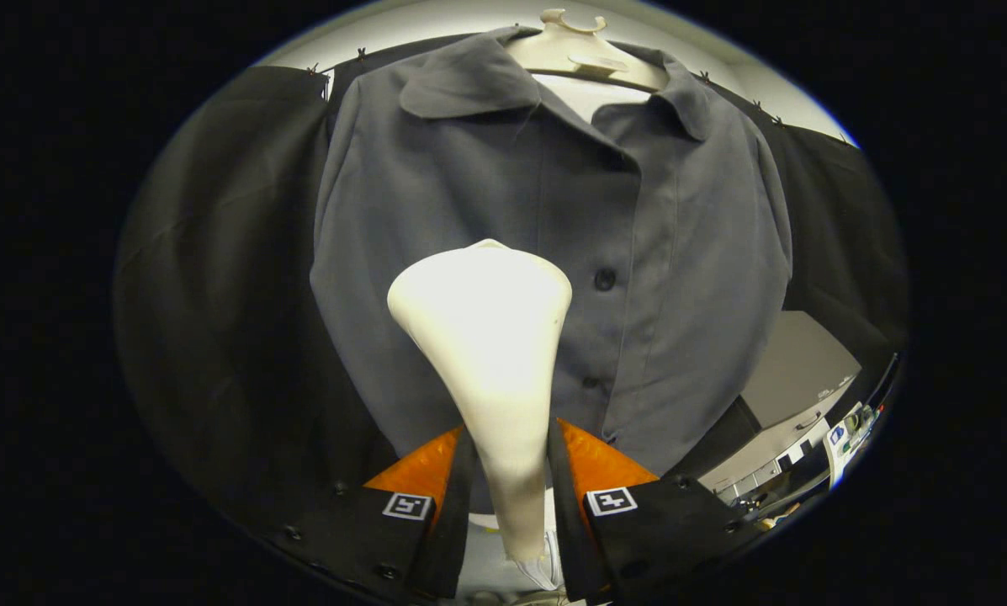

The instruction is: Iron the clothes twice with a garment steamer, once on the left side and once on the right side.

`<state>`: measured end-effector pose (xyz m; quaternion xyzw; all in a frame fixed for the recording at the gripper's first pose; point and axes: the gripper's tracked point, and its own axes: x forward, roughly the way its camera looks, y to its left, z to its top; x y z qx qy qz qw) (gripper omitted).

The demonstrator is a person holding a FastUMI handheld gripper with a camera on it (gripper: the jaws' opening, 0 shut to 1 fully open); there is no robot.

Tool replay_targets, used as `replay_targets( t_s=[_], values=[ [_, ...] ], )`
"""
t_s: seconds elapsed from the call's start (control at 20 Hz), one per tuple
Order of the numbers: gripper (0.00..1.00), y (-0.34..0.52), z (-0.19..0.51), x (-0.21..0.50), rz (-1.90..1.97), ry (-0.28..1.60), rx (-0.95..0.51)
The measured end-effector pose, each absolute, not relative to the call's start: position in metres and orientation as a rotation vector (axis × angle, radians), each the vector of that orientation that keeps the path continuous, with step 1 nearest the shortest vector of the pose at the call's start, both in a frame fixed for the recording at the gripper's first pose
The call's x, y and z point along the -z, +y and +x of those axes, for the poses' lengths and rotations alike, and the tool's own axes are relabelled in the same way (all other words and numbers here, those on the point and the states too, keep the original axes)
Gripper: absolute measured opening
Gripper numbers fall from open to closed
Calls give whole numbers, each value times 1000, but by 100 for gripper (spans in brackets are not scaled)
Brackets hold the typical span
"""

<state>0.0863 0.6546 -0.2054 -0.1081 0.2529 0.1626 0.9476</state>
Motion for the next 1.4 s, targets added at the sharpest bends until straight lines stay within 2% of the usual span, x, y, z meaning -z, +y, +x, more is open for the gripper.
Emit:
replay_targets(
  t_s=[0.45, 1.4],
  values=[
    [53, 625, 79, 302, -261, 670, -319],
    [53, 595, 53, 420, -306, 855, -293]
  ],
)
